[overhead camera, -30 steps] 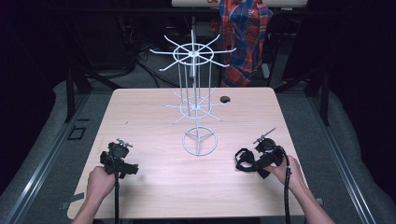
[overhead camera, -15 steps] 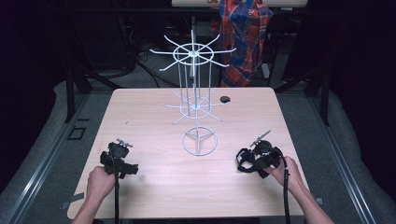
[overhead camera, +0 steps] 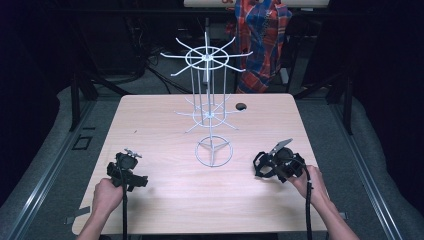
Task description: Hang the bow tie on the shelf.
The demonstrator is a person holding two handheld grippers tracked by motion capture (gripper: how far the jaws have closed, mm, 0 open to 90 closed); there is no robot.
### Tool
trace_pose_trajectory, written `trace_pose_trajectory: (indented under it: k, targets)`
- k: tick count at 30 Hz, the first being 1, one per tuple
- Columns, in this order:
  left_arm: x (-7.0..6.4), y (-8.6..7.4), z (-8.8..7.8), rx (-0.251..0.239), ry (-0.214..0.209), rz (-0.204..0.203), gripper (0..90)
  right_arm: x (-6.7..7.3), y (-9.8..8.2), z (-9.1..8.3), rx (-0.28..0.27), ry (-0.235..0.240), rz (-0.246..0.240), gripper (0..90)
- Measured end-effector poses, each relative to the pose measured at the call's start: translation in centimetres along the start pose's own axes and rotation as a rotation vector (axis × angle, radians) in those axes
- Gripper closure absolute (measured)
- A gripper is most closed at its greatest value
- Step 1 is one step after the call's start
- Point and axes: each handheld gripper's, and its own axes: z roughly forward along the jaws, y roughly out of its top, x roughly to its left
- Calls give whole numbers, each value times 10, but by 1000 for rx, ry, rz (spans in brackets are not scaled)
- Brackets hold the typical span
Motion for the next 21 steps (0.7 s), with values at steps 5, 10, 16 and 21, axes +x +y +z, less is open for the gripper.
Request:
trace_pose_trajectory:
  k: [5,10,16,21]
  targets:
    - [1,-1,0,-1,0,-2,167,2,2,-5,-23,-11,-14,822]
    - [1,-1,-1,-2,1,-1,168,4,3,-5,-6,1,-29,838]
    - [1,-1,-1,-2,-1,0,168,2,-1,8,70,30,-20,844]
    - [1,-1,-1,-1,-2,0,168,-1,-5,18,119,52,-4,883]
